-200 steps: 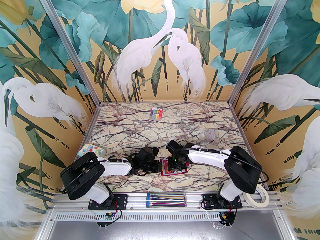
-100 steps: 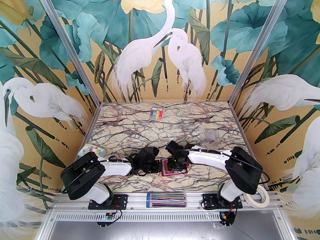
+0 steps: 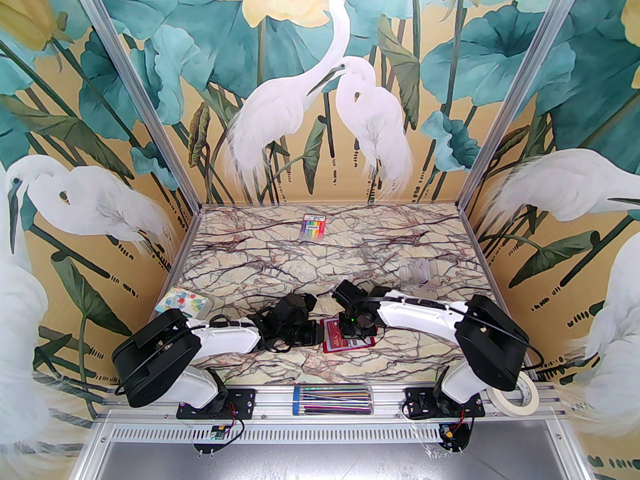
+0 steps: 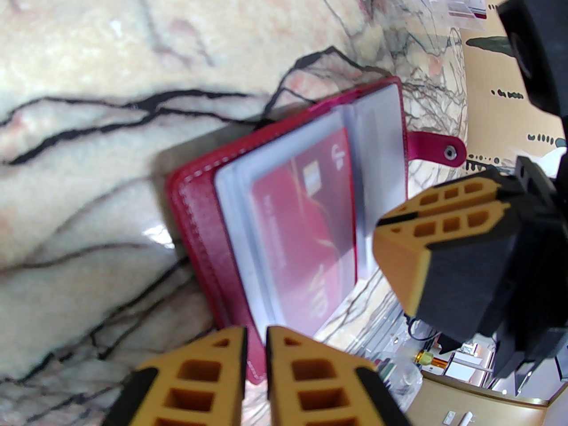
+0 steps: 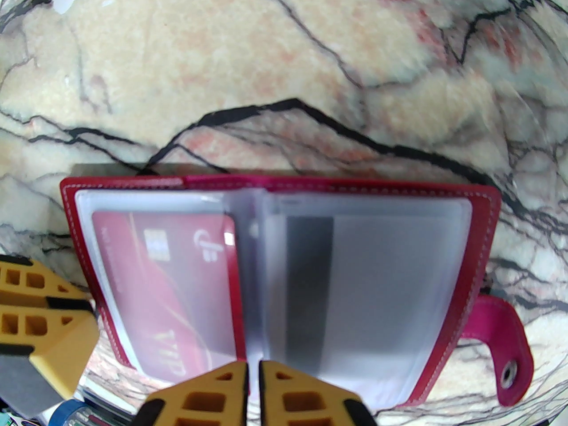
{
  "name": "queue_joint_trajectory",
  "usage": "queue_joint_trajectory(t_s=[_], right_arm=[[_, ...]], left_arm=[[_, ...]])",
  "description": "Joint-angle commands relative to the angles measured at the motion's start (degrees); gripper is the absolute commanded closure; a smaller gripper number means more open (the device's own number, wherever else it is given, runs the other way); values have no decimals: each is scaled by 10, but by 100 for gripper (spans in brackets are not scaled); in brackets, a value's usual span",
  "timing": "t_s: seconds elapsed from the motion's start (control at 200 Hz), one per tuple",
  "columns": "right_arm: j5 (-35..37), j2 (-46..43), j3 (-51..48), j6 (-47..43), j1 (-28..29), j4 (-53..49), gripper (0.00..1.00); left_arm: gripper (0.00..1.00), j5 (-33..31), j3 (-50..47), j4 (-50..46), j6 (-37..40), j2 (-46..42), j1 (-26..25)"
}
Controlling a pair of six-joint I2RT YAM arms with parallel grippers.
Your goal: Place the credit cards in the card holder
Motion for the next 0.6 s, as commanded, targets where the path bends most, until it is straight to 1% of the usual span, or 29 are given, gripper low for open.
queue_joint_trajectory(t_s=[0.0, 0.12, 0.245, 0.36, 0.505, 0.56, 0.595], right_arm=[[4, 11, 13, -12, -4, 15, 92], [4, 15, 12, -14, -7, 18, 93], [15, -6, 9, -12, -8, 19, 94], [54, -47, 9, -13, -15, -11, 81], [127, -98, 23, -29, -27, -97, 65], [150, -110, 27, -35, -30, -123, 61], [167, -116, 30, -38, -33, -141, 59]], left_arm=[[84, -13, -6, -14, -6, -18, -4], [80, -17, -5, -17, -7, -24, -4], [76, -24, -8, -18, -8, -28, -4], [74, -33, -14, -18, -10, -35, -4], [67, -47, -21, -19, -13, -47, -3], [63, -52, -25, -20, -14, -54, -3], [63, -56, -27, -21, -14, -59, -3]])
